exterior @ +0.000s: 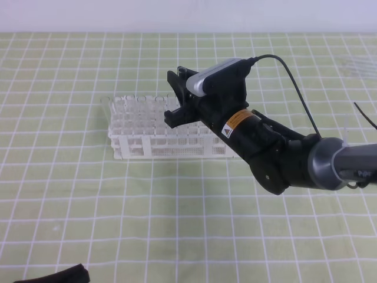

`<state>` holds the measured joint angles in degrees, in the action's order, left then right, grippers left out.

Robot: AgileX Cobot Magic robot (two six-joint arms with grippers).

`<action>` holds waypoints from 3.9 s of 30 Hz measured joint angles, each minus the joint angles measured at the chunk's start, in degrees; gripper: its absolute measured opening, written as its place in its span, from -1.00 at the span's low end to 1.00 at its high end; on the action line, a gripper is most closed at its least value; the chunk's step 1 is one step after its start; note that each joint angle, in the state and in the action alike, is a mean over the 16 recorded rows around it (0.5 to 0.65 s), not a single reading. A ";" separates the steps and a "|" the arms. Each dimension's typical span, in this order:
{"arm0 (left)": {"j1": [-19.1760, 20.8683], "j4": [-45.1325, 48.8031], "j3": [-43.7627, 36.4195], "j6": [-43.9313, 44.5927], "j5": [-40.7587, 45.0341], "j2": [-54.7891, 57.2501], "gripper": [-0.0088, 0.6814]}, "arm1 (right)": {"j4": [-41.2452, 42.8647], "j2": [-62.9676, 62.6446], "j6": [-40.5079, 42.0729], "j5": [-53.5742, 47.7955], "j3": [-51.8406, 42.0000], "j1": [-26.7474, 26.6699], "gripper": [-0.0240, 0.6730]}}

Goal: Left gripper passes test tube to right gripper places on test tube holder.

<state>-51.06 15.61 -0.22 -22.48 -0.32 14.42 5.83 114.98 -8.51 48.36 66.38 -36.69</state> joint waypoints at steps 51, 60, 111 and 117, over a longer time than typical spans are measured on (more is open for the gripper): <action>0.00 0.00 -0.02 -0.01 0.34 0.05 -0.98 | 6.47 -69.16 -13.37 -45.10 -32.70 0.14 -0.94; -0.02 0.00 0.05 -0.01 0.55 0.02 -0.98 | 9.67 -77.12 -13.38 -53.52 -36.45 5.64 -0.94; -0.01 0.00 -0.03 -0.01 0.84 0.06 -0.98 | -15.03 -115.99 10.27 -66.55 -66.49 27.12 -0.94; 0.00 0.00 -0.06 -0.01 0.84 0.07 -0.98 | -16.65 -115.99 10.31 -66.48 -66.48 27.12 -0.94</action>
<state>-51.06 15.61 -0.28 -22.49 0.52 14.49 -10.82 -1.01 1.80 -18.12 -0.10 -9.57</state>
